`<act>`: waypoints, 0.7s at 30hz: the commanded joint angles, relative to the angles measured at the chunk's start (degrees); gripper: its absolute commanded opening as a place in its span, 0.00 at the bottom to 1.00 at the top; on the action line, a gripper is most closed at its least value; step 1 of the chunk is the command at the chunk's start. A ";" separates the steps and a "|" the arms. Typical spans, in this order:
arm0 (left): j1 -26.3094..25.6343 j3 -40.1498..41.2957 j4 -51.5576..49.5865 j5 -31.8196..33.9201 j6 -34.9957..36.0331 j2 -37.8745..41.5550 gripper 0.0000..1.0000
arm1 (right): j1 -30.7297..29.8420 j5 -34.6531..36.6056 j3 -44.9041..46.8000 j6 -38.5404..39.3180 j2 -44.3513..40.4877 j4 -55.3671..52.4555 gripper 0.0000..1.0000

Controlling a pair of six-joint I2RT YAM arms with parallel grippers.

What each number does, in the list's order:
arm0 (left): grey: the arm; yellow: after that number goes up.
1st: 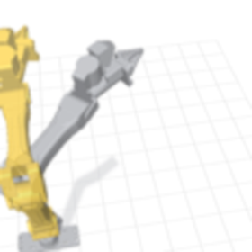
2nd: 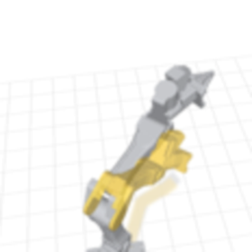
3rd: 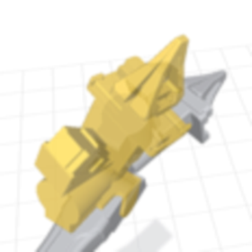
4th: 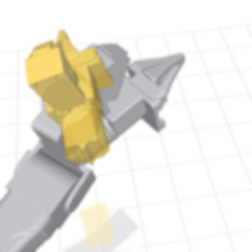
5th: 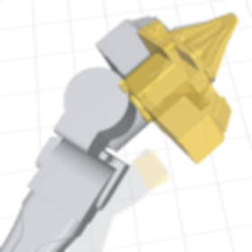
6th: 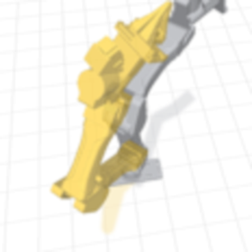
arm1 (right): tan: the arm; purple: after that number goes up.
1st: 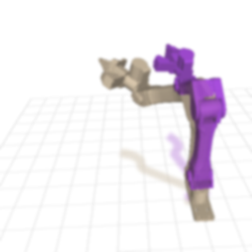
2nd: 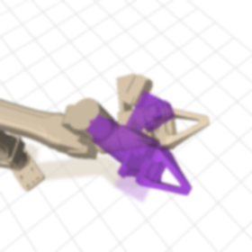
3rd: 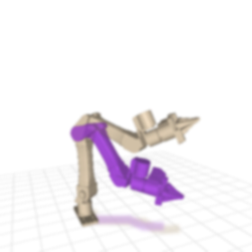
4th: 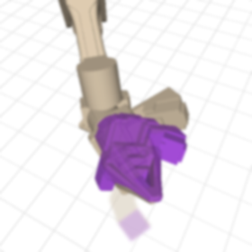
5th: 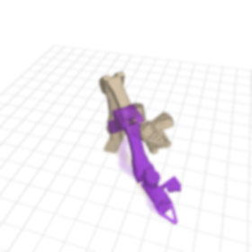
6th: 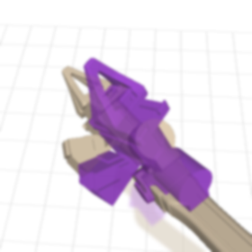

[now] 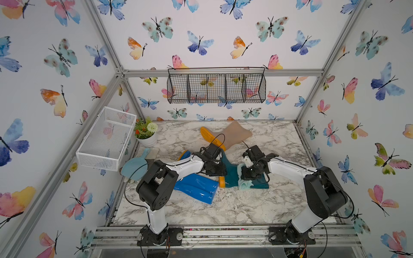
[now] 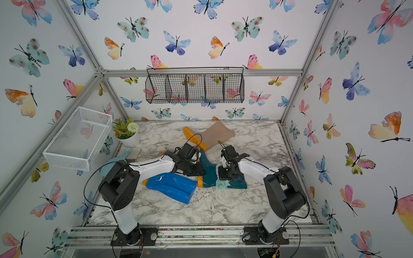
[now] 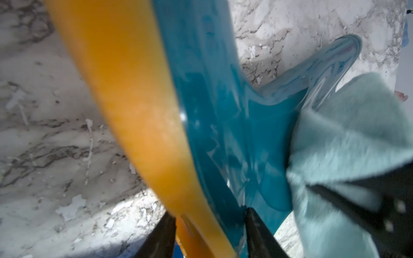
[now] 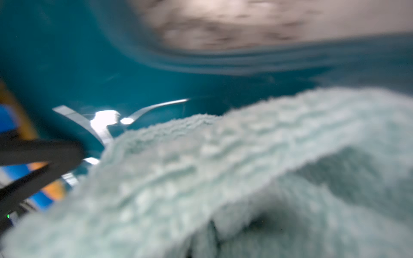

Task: Wipe the rubber boots with a cloth
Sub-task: Wipe the dirt off the rubber boot.

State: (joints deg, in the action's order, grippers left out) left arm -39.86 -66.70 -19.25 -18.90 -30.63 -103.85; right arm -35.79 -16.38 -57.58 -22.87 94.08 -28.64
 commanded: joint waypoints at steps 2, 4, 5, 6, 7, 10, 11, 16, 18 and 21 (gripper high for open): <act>-0.20 3.01 1.79 1.63 0.60 3.98 0.53 | -4.82 -4.91 1.50 -3.02 0.33 7.10 0.02; -0.21 3.41 1.76 1.14 0.32 3.08 0.50 | -4.73 -2.64 5.39 -3.11 -0.36 8.52 0.02; -0.22 3.49 1.75 0.60 0.10 2.51 0.48 | -4.53 0.06 6.69 -2.82 -0.49 7.14 0.02; -0.22 3.71 1.84 0.38 -0.19 2.11 0.47 | -3.90 3.06 7.54 -2.79 -0.40 4.22 0.02; -0.31 3.92 1.91 0.35 -0.35 1.99 0.46 | -2.83 5.26 8.25 -2.83 -0.39 1.66 0.02; -0.40 4.86 2.33 0.48 -0.65 2.41 0.42 | 2.81 8.49 12.71 -3.13 -3.00 -1.98 0.02; -0.40 4.99 2.28 0.39 -0.62 2.51 0.40 | 4.38 8.41 14.35 -3.07 -4.83 -1.76 0.02; -0.73 6.17 2.87 -0.48 -1.00 2.62 0.30 | 3.56 3.51 16.45 -3.87 -10.70 3.64 0.02; -0.75 6.59 3.46 -0.93 -1.17 2.28 0.26 | -0.81 3.53 15.47 -4.45 -11.07 6.69 0.02; -0.84 6.61 3.63 -1.15 -1.10 1.82 0.21 | -9.63 4.32 11.72 -3.64 -8.46 9.72 0.02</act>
State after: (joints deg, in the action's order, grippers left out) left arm -40.14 -61.84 -14.20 -19.14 -32.03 -101.06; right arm -39.07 -10.92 -43.48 -26.41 83.79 -20.88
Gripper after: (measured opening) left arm 0.313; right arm 0.103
